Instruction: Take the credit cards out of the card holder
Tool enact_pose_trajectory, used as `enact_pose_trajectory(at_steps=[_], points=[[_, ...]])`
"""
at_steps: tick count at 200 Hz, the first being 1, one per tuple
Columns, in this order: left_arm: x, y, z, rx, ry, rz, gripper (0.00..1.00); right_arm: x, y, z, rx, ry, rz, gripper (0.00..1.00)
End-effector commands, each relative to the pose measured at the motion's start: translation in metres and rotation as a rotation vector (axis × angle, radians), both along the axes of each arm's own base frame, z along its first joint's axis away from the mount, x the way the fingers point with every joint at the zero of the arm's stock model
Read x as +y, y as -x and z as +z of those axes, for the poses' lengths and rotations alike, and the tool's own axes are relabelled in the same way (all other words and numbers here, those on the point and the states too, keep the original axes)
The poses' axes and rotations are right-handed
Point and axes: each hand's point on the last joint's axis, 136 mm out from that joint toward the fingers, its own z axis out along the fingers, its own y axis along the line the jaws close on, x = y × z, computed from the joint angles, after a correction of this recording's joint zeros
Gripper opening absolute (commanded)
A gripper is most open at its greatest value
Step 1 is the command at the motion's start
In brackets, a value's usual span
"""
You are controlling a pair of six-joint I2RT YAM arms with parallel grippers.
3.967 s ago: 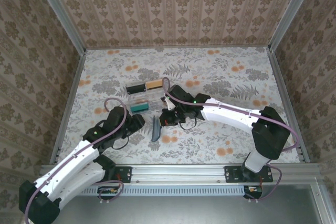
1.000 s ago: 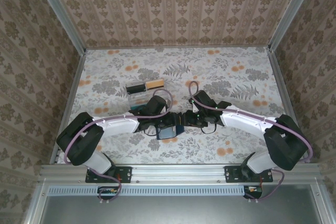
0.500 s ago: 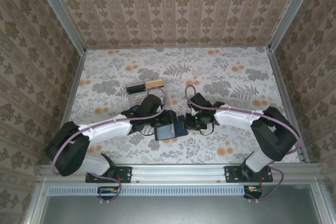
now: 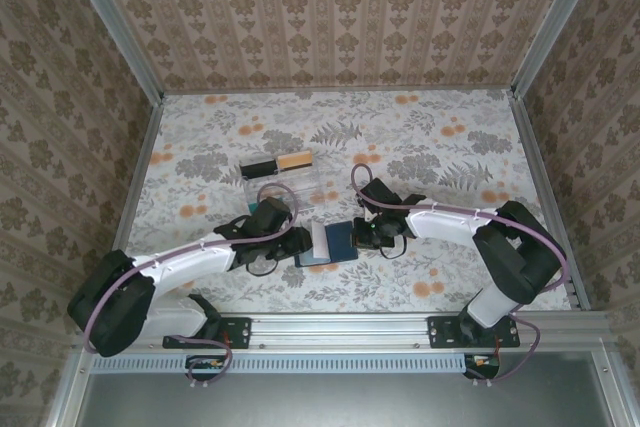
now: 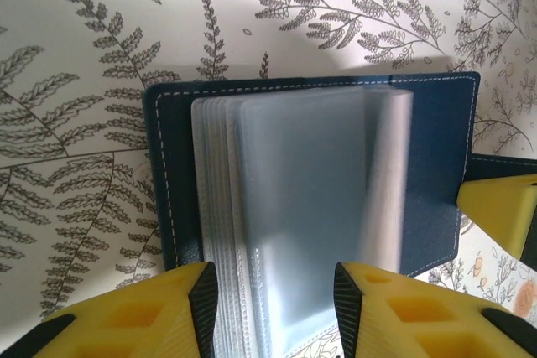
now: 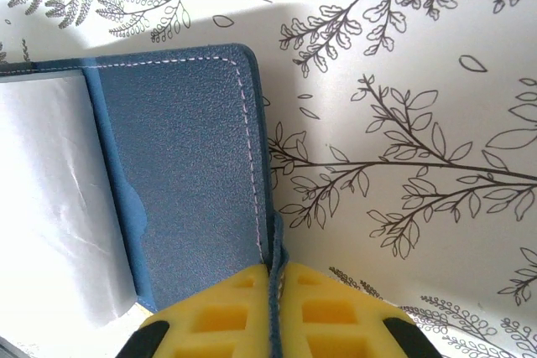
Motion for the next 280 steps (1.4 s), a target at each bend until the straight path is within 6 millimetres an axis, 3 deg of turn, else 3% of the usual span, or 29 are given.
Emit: enact_pose_trajectory(at_steps=[1,134,280], points=[[0.001,-0.002,-0.004,0.008,0.003,0.018,0.44,-0.007,0.005,-0.009,0.024,0.043,0.006,0.02],[-0.011,0.001,-0.020,0.057,0.025,-0.011,0.40,-0.003,0.006,-0.008,0.023,0.035,0.008,0.02],[-0.076,-0.012,0.028,-0.060,0.239,-0.184,0.41,-0.001,0.007,-0.010,0.028,0.032,0.009,0.07]])
